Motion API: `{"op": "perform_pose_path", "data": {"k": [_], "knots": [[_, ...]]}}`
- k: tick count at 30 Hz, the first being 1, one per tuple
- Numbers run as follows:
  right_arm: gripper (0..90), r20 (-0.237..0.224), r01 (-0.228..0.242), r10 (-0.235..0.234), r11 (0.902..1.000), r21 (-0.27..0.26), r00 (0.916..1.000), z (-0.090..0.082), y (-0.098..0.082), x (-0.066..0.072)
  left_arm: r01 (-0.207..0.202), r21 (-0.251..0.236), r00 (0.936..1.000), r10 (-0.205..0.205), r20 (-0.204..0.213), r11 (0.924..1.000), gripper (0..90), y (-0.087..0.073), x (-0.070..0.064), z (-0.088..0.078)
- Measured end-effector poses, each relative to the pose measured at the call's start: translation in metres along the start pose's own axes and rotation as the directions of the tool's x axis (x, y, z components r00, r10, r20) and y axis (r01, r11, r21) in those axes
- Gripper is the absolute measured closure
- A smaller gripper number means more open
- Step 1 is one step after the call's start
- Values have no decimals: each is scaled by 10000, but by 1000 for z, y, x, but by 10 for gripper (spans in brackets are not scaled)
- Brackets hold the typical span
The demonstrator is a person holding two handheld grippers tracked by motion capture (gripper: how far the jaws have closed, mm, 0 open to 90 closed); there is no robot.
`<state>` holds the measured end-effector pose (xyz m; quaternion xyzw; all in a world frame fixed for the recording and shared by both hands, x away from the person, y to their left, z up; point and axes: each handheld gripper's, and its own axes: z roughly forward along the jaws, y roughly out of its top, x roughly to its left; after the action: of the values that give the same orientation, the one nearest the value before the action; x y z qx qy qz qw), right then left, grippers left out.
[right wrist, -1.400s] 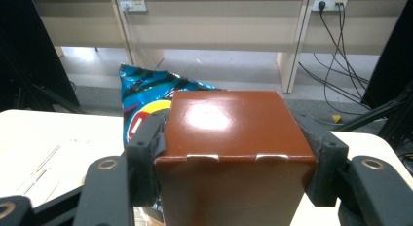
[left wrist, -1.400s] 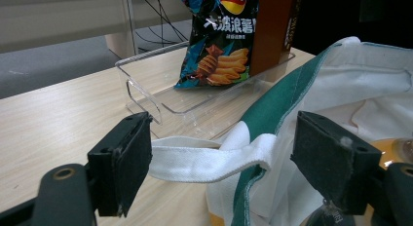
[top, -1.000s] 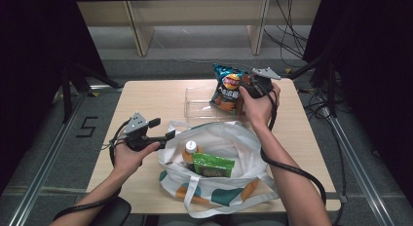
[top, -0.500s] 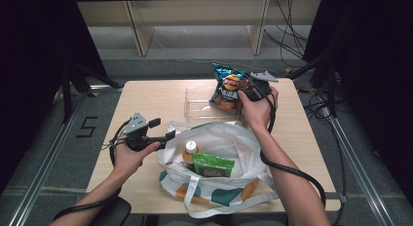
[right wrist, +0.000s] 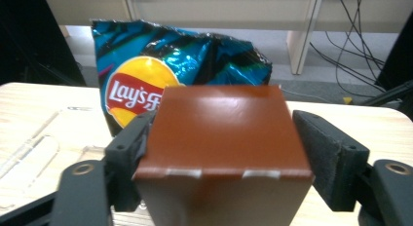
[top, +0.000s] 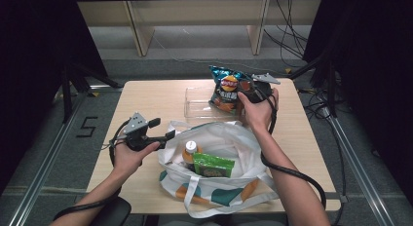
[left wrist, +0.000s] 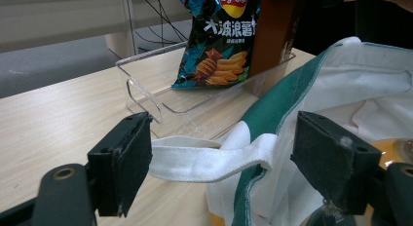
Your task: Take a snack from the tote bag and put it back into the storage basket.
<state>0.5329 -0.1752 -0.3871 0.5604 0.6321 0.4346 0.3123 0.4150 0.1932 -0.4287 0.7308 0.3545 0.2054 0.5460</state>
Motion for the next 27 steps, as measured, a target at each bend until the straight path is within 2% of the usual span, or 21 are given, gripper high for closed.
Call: {"op": "perform_pose_path", "data": {"k": [1,9,11,13,16,18,22,23,25,27], "knots": [[269,-127,387,-388,9992,-78,9992,0,1,-3,0,0,10000,0,0,10000,214,0,0,0],[253,-327,357,-361,9993,-125,9988,-14,7,2,-3,-34,10000,4,99,10000,214,0,0,1],[253,-344,462,-469,9987,-213,9983,-15,7,1,-48,43,10000,47,10,10000,214,0,0,0],[256,-323,697,-711,9967,-426,9969,-21,9,1,-15,-41,9999,15,105,10000,214,0,0,1],[256,-351,703,-721,9964,-479,9968,-24,9,0,-34,23,10000,34,27,10000,214,0,0,1],[257,-407,511,-526,9980,-376,9978,-28,9,0,-32,21,10000,32,27,10000,214,0,0,1],[260,-545,634,-658,9970,-455,9963,-35,7,-5,-10,44,10000,10,36,10000,214,0,0,1],[260,-594,544,-567,9978,-387,9966,-37,7,-5,-10,44,10000,10,36,10000,214,0,0,1],[260,-600,797,-825,9957,-478,9948,-40,6,-8,-15,36,10000,15,25,10000,214,0,0,1],[262,-685,656,-689,9966,-496,9953,-42,6,-8,-7,33,10000,7,25,10000,214,0,-1,1]]}}
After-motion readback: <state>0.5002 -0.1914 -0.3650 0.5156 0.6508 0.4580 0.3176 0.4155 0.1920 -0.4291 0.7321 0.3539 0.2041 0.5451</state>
